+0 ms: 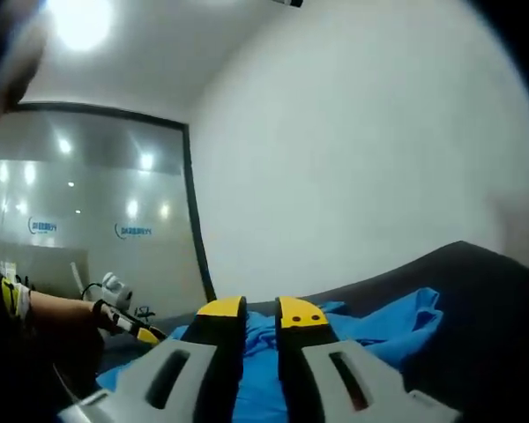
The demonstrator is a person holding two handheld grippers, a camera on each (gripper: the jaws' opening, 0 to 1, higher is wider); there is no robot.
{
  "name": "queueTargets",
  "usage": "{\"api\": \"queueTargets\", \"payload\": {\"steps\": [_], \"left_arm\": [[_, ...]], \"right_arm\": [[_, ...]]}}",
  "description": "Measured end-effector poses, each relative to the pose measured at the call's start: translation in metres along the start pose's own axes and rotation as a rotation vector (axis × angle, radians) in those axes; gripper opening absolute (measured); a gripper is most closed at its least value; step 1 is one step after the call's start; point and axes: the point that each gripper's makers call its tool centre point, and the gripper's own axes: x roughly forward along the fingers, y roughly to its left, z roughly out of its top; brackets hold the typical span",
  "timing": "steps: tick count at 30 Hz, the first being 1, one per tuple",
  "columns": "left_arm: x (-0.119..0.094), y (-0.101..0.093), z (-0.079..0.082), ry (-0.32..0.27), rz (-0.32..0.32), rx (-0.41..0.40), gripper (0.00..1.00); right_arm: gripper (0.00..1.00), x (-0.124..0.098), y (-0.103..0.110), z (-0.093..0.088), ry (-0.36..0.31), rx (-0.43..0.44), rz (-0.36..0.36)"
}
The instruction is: Spread out the cloth and fold it
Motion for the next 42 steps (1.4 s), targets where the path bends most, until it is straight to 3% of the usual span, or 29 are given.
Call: {"api": "queueTargets", "payload": {"steps": [1,3,5,6,9,10,12,13,14,16,20,24,26,28,30,32,33,35,36,38,39,41,42], "left_arm": [[0.005,0.003,0.001,-0.005,0.02,0.027,0.53],[0.011,0.012,0.007,-0.021,0.071,0.055,0.35],[0.013,0.021,0.018,-0.033,0.098,-0.003,0.12],[0.013,0.03,0.029,-0.062,0.115,-0.055,0.06],[-0.002,0.072,0.087,-0.233,0.231,-0.065,0.04],[-0.011,0.085,0.106,-0.295,0.263,-0.121,0.04],[-0.028,0.101,0.144,-0.447,0.26,-0.233,0.04],[-0.033,0.105,0.153,-0.482,0.246,-0.283,0.04],[-0.033,0.103,0.156,-0.482,0.204,-0.317,0.04],[-0.025,0.084,0.144,-0.408,0.094,-0.34,0.06],[-0.009,0.055,0.092,-0.255,0.079,-0.093,0.23],[0.002,0.011,0.031,-0.092,-0.046,-0.019,0.31],[0.002,-0.008,0.012,-0.048,-0.112,0.006,0.37],[-0.003,-0.013,0.01,-0.059,-0.108,0.024,0.36],[-0.014,-0.025,0.021,-0.124,-0.153,0.013,0.36],[-0.029,-0.046,0.036,-0.207,-0.228,-0.058,0.36],[-0.039,-0.062,0.044,-0.242,-0.289,-0.045,0.36],[-0.054,-0.097,0.049,-0.266,-0.33,0.025,0.37],[-0.059,-0.115,0.046,-0.261,-0.344,0.081,0.38],[-0.062,-0.163,0.026,-0.224,-0.375,0.238,0.38],[-0.062,-0.177,0.018,-0.208,-0.385,0.284,0.39],[-0.059,-0.222,-0.013,-0.153,-0.472,0.385,0.49],[-0.058,-0.239,-0.025,-0.142,-0.528,0.386,0.58]], "right_arm": [[0.11,0.0,0.0,0.0,0.0,0.0,0.0],[0.11,0.0,0.001,0.0,-0.001,-0.001,0.0],[0.11,0.0,0.001,0.0,-0.001,-0.001,-0.001],[0.11,0.0,0.001,-0.001,0.001,-0.001,-0.001],[0.11,0.001,0.002,-0.004,0.01,-0.005,0.004],[0.11,0.002,0.002,-0.004,0.014,-0.008,0.004],[0.11,0.002,0.002,-0.004,0.013,-0.01,0.002],[0.12,0.002,0.001,-0.004,0.009,-0.007,0.0],[0.12,0.002,0.001,-0.003,0.005,-0.002,-0.002],[0.12,0.001,-0.001,-0.002,-0.001,0.008,-0.009],[0.12,0.0,-0.001,-0.001,-0.005,0.019,-0.014],[0.12,-0.001,0.002,-0.001,0.0,0.015,-0.013],[0.12,-0.002,0.004,-0.001,0.002,0.01,-0.012],[0.12,-0.003,0.004,-0.001,0.004,0.007,-0.011],[0.12,-0.003,0.003,-0.001,0.01,0.005,-0.014],[0.12,-0.003,0.004,-0.001,0.01,0.001,-0.015],[0.12,-0.003,0.003,-0.001,0.009,0.0,-0.015],[0.12,-0.003,0.002,-0.001,0.008,-0.002,-0.017],[0.13,-0.002,0.002,-0.001,0.009,-0.003,-0.018],[0.13,-0.002,0.0,0.0,0.005,-0.004,-0.025],[0.13,-0.003,-0.002,0.002,-0.006,-0.007,-0.034],[0.13,-0.005,-0.007,0.007,-0.028,0.002,-0.047],[0.13,-0.005,-0.009,0.008,-0.036,0.013,-0.051]]}}
